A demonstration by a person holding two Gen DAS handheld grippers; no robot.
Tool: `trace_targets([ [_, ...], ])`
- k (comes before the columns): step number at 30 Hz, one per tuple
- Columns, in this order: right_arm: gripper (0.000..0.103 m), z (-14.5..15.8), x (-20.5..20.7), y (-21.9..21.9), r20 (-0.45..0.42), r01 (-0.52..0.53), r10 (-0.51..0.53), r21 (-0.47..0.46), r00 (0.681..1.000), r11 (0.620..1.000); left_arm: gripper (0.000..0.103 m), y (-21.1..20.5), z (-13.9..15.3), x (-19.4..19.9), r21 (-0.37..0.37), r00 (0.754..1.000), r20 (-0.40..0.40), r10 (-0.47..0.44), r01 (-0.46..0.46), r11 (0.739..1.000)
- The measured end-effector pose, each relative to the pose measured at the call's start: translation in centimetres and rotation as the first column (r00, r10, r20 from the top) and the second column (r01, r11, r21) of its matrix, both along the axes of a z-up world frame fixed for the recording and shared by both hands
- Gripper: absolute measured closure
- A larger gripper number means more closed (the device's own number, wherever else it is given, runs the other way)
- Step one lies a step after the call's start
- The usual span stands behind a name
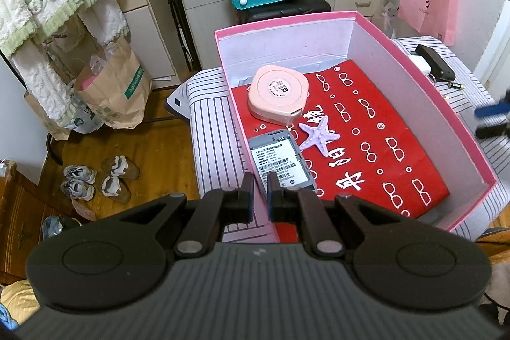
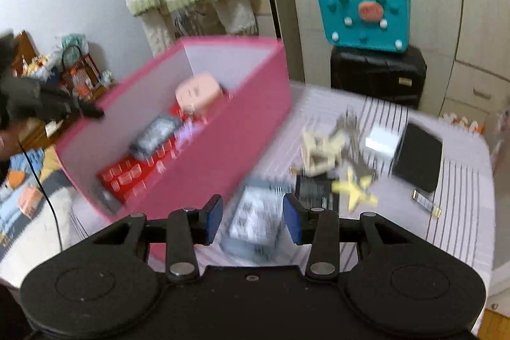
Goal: Organize rigid objects
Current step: 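Grasp the second grey router with the right gripper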
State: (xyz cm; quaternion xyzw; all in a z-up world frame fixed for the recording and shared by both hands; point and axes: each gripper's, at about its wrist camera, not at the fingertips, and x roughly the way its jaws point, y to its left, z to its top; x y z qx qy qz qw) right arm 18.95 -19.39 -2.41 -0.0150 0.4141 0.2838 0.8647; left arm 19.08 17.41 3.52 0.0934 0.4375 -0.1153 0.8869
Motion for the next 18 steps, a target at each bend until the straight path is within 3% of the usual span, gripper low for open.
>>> trace_targets([
  [5, 0.053, -3.2, -0.4, 0.9, 0.006, -0.015, 0.016, -0.05, 1.0, 0.999, 0.096, -0.2, 0.0, 0.0, 0.006, 1.0, -0.002, 0.008, -0.008, 1.0],
  [9, 0.032, -3.8, -0.4, 1.8, 0.044, -0.061, 0.064, -0.057, 0.997, 0.996, 0.096, -0.3, 0.0, 0.1, 0.01, 1.0, -0.005, 0.013, -0.013, 1.0],
  [18, 0.026, -5.8, 0.5, 3.8, 0.063, -0.093, 0.103, -0.144, 0.993, 0.985, 0.096, -0.3, -0.2, 0.3, 0.011, 1.0, -0.012, 0.02, -0.02, 1.0],
])
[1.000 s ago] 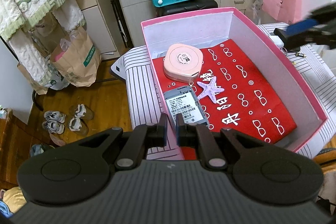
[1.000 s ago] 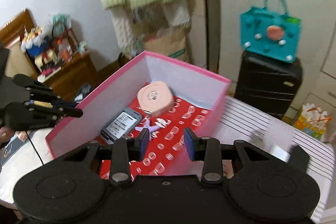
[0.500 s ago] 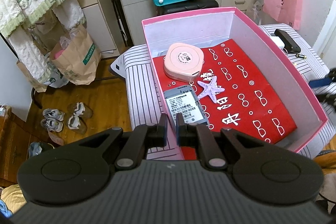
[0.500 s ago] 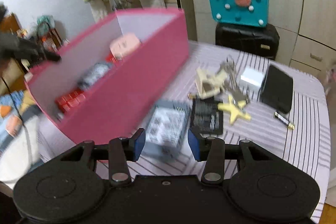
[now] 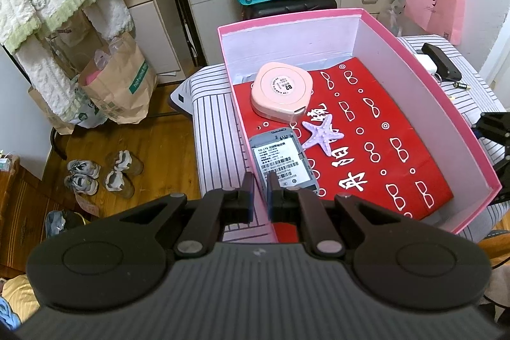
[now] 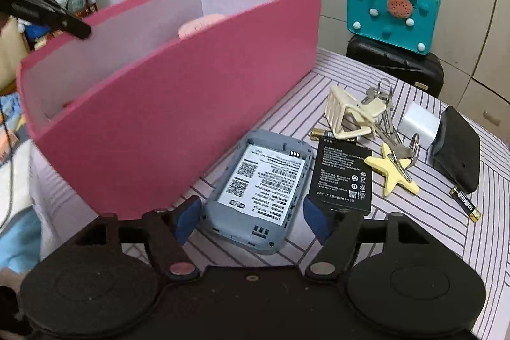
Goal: Organize rigid objects
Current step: 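Grasp the second grey router with the right gripper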
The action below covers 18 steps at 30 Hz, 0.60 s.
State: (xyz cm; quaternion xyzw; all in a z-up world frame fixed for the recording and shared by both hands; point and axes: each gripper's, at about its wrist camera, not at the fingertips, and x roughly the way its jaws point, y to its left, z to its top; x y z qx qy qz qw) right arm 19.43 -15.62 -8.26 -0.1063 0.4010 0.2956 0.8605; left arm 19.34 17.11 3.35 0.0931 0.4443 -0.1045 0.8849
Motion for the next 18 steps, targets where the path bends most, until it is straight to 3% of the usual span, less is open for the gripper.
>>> trace_targets([
  [4, 0.035, 0.3, -0.8, -0.3, 0.0, 0.004, -0.004, -0.011, 1.0, 1.0, 0.096, 0.0, 0.0, 0.0, 0.001, 1.0, 0.001, -0.002, 0.002, 1.0],
  [10, 0.036, 1.1, -1.7, -1.1, -0.102, 0.001, -0.006, -0.056, 0.995, 0.998, 0.096, 0.0, 0.0, -0.1, 0.006, 1.0, 0.011, -0.011, 0.01, 1.0],
  [12, 0.032, 1.1, -1.4, -1.2, -0.117, 0.025, -0.03, -0.049, 0.993, 0.999, 0.096, 0.0, 0.0, -0.1, 0.006, 1.0, 0.011, -0.009, 0.009, 1.0],
  [18, 0.03, 0.4, -0.4, -0.1, -0.044, 0.047, -0.049, -0.037, 0.998, 0.998, 0.096, 0.0, -0.1, -0.2, 0.008, 1.0, 0.008, -0.009, 0.009, 1.0],
])
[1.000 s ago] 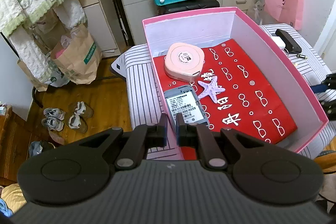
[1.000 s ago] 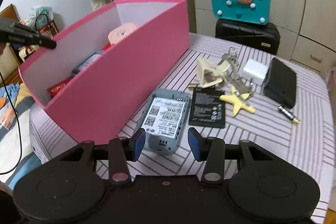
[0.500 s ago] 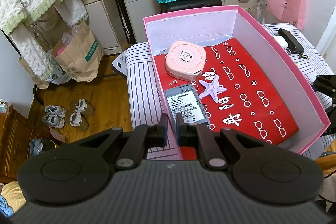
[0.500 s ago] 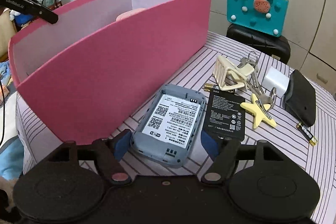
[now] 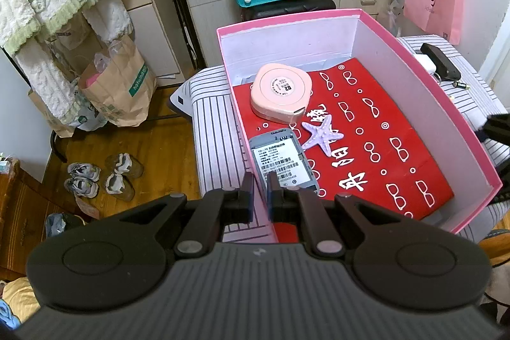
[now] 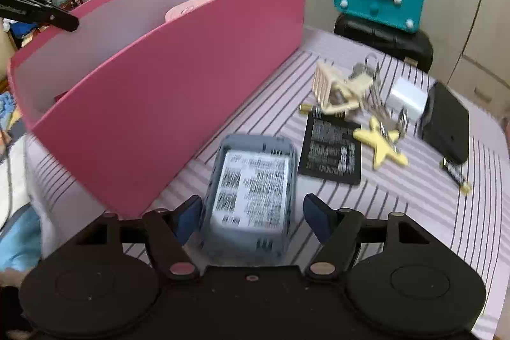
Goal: Organize rigid objects
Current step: 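Grasp the second grey router with the right gripper, then carry the second grey router into the box and release it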
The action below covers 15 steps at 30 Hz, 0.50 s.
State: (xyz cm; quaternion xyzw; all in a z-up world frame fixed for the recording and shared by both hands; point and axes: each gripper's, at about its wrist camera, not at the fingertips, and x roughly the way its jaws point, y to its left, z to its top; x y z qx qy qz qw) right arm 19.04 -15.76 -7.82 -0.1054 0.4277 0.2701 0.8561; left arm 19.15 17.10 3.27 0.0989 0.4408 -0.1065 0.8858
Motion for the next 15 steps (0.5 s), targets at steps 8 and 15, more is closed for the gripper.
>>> trace_targets([
  [8, 0.039, 1.3, -0.4, -0.1, 0.036, 0.034, -0.034, -0.018, 0.999, 0.999, 0.096, 0.0, -0.1, 0.0, -0.004, 1.0, 0.003, 0.002, -0.002, 1.0],
  [15, 0.038, 4.9, -0.6, -1.4, 0.066, 0.062, -0.063, 0.017, 0.996, 0.998, 0.096, 0.3, -0.1, 0.0, -0.025, 1.0, -0.007, 0.021, -0.021, 0.999],
])
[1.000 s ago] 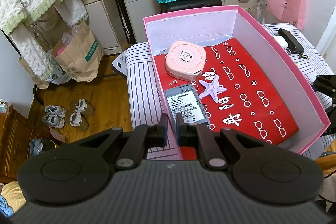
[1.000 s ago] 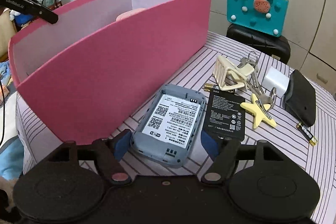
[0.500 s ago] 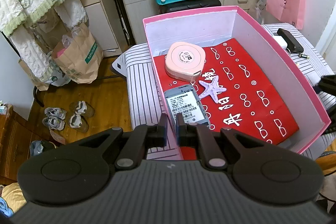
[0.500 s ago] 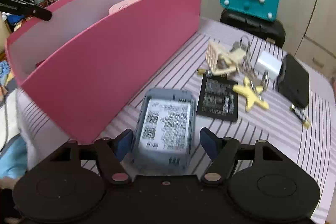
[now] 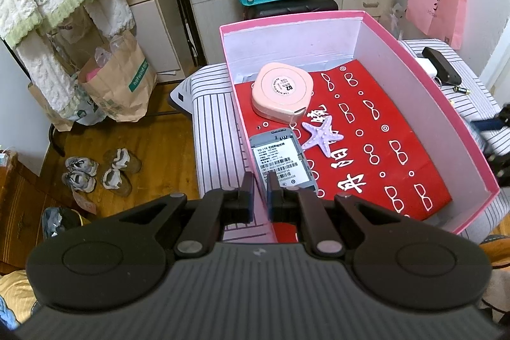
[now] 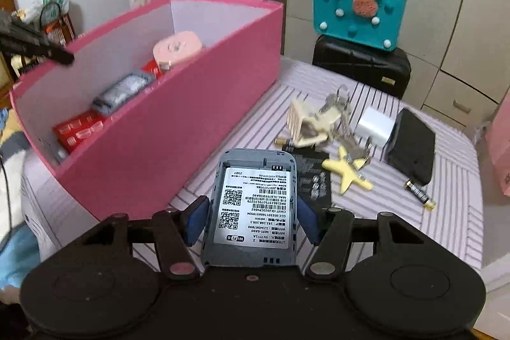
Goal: Organize rigid objects
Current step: 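Carry the second grey router into the box and release it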
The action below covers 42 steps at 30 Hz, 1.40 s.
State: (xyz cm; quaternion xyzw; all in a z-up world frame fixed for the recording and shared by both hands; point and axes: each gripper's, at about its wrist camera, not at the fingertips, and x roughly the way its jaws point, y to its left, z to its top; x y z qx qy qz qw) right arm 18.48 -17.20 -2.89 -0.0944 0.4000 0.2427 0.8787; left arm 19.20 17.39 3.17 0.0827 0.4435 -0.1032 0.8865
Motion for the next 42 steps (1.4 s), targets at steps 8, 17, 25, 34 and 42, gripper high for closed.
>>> trace_targets([
  [8, 0.038, 7.8, 0.4, 2.3, 0.147, -0.127, 0.113, 0.09, 0.983, 0.988, 0.096, -0.4, -0.1, 0.1, 0.027, 1.0, 0.001, -0.017, 0.017, 0.999],
  [17, 0.038, 5.6, 4.7, 12.6, -0.084, -0.384, 0.38, -0.041, 0.921, 0.922, 0.096, -0.6, 0.0, 0.2, 0.021, 1.0, -0.008, -0.01, 0.011, 1.0],
  [25, 0.038, 1.4, 8.0, 17.9, -0.334, -0.498, 0.423, -0.181, 0.842, 0.848, 0.096, -0.5, 0.0, 0.3, 0.019, 1.0, -0.011, -0.013, 0.013, 1.0],
  [34, 0.039, -1.8, 10.6, 20.1, -0.41, -0.497, 0.383, -0.22, 0.828, 0.839, 0.096, -0.5, 0.1, 0.4, 0.015, 1.0, -0.015, -0.015, 0.015, 1.0],
  [42, 0.033, -0.1, 9.8, 18.4, -0.315, -0.455, 0.383, -0.199, 0.868, 0.868, 0.096, -0.5, 0.1, 0.3, 0.01, 1.0, -0.015, -0.014, 0.014, 1.0],
])
